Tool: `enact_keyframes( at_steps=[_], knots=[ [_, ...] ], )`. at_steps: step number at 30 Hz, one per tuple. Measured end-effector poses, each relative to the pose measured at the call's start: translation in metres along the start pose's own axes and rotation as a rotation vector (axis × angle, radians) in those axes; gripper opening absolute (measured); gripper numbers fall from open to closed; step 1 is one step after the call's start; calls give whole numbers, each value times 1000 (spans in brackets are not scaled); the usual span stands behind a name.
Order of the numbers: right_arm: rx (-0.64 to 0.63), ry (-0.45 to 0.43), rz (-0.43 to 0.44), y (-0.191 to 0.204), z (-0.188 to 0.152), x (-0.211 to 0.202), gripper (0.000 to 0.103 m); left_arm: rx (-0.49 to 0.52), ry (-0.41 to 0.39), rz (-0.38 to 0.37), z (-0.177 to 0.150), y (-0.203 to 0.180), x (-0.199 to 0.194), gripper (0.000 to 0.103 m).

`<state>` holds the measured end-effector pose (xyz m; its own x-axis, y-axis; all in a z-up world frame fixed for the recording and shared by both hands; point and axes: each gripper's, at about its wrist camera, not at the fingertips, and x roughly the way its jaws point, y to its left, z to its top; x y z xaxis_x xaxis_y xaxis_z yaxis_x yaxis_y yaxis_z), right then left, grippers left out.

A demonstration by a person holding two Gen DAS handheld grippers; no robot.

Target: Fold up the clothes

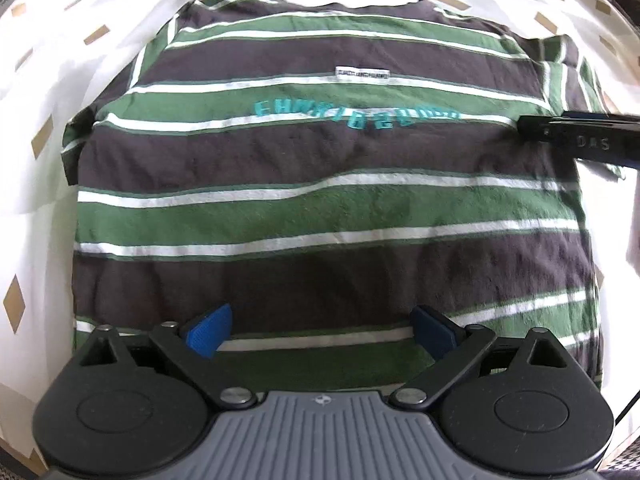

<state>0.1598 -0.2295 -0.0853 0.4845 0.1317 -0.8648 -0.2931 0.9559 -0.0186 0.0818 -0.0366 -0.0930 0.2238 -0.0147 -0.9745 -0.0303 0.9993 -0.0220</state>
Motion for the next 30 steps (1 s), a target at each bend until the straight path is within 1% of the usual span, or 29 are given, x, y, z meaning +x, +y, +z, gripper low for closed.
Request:
enact_keyframes(
  at_steps=[4,5,8,11,15,16,17,19,21,24,26,30],
  knots=[
    [33,7,-10,-9,-4,-2,59,38,-3,-10,-8,-12,-3,99],
    [41,8,-16,-11,-5,-3,61,48,-2,-14,-11,-15,-3,100],
    [67,10,-40,-17,-10,-5,61,72,-4,-25,-21,-18,-4,102],
    [90,21,-78,-20,-13,-9,62,95,3,-43,-26,-24,-6,102],
    [105,41,-171,-17,-15,-17,60,170,2,-77,-33,-36,-9,102],
    [114,40,-178,-15,-16,-22,60,171,-1,-92,-35,-36,-11,102],
    [129,31,-167,-15,-17,-28,60,165,-4,-108,-36,-35,-13,101],
    [175,15,-110,-15,-20,-41,60,142,-20,-123,-38,-29,-18,101],
    [226,12,-69,-14,-24,-53,61,130,-53,-94,-42,-22,-25,101],
    [269,14,-45,-8,-32,-66,61,150,-107,-12,-47,-10,-29,101],
    [300,15,-31,-5,-40,-73,61,147,-122,21,-48,-2,-30,101],
    [402,20,13,-2,-59,-84,61,109,-119,14,-54,9,-29,101]
  ],
)
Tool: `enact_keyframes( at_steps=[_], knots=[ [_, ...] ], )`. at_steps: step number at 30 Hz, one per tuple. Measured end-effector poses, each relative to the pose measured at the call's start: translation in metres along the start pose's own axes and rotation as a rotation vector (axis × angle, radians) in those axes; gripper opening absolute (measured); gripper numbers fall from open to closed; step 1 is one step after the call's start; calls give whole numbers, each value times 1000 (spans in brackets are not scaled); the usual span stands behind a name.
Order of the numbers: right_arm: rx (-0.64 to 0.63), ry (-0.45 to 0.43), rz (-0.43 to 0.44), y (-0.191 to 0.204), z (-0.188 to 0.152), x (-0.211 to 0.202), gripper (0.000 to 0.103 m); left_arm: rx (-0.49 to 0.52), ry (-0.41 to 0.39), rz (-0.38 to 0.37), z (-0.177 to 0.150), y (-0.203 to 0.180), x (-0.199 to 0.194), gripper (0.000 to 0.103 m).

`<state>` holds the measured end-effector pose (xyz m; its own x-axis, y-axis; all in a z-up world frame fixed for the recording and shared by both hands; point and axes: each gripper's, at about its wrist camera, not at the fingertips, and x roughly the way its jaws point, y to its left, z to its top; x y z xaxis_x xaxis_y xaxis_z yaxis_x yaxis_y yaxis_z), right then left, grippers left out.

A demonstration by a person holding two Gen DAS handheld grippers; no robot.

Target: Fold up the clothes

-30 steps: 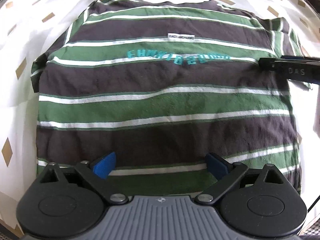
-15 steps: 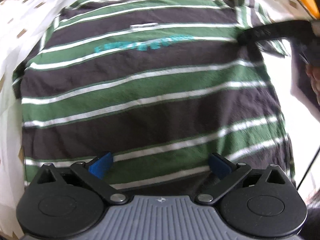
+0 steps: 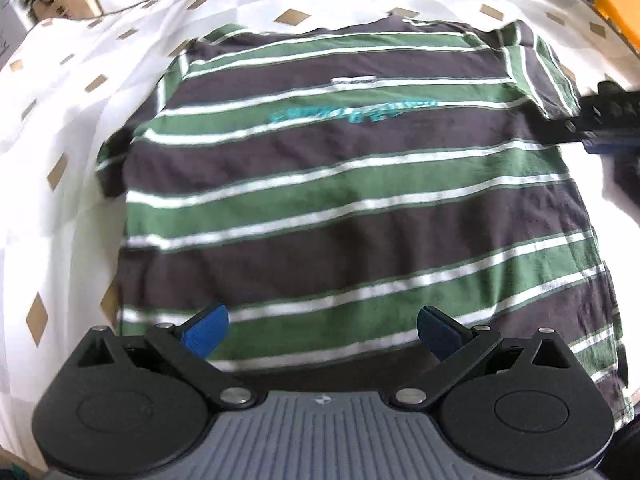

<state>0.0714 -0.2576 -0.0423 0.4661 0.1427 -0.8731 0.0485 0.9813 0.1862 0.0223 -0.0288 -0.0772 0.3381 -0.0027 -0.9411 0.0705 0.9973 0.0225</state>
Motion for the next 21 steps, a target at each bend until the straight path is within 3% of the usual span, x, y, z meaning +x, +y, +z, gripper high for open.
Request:
enact_keyframes(
  at_steps=[11,21],
  knots=[
    [27,-5,48,24,-61,-19,61,-45,-4,-11,-38,-1,-9,101],
    [-52,9,4,47,-100,-23,62,-141,-8,40,-60,16,-11,101]
  ],
)
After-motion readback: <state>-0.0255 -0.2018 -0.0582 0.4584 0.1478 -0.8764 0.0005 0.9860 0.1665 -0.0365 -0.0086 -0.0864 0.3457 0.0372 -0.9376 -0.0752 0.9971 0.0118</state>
